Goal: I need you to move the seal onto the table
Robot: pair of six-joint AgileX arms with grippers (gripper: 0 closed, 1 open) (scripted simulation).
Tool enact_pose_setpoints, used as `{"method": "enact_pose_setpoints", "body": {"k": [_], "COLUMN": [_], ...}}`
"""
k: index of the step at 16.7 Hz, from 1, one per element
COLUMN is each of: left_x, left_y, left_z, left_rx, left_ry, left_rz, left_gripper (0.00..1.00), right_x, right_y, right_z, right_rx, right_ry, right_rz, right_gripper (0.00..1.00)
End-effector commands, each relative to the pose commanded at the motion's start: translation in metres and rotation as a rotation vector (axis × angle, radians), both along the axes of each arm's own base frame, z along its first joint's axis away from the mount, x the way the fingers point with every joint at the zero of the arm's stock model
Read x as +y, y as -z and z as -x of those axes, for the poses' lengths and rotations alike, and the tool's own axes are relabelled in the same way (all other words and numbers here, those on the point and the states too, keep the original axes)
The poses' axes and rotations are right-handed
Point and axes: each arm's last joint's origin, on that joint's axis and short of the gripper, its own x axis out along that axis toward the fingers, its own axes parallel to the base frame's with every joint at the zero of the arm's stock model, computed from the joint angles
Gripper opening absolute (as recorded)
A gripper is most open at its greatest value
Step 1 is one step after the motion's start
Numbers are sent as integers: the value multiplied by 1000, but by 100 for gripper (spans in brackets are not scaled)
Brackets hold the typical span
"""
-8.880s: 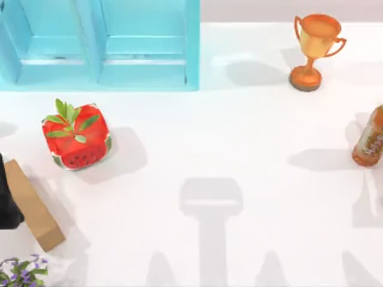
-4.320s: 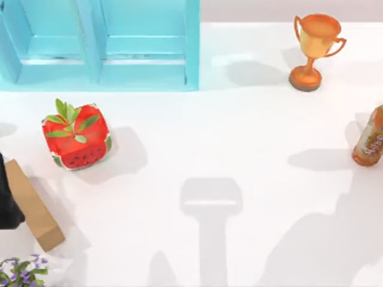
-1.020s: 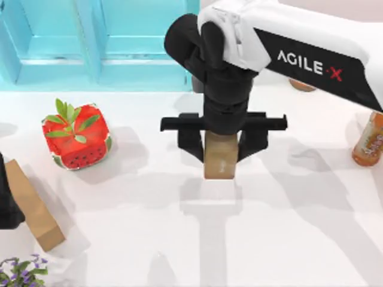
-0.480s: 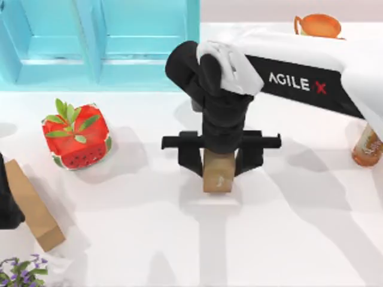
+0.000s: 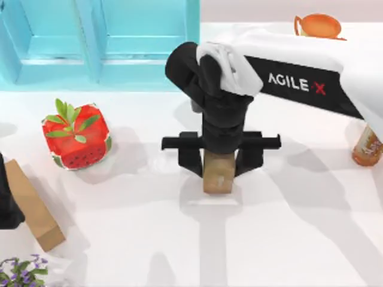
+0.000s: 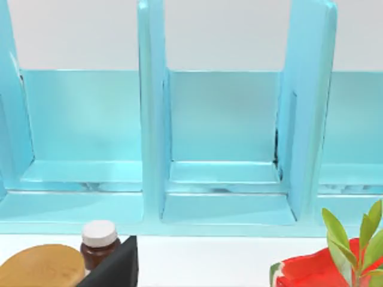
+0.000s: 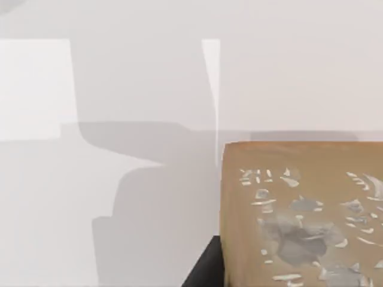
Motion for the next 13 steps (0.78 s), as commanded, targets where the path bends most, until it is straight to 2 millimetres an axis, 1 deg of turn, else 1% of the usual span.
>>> {"method": "enact_pose_setpoints", "body": {"k": [8, 9, 13], "left_x": [0, 0, 0], "left_y": [0, 0, 0], "left_z": [0, 0, 0], "left_rx": [0, 0, 0], "left_ry": [0, 0, 0], "left_rz": [0, 0, 0], "left_gripper": [100, 100, 100], "right_x": [0, 0, 0], "right_y": [0, 0, 0], "right_z": [0, 0, 0], "right_rx": [0, 0, 0], "right_ry": [0, 0, 0], "right_rz": [0, 0, 0], "right_gripper": [98, 100, 100]}}
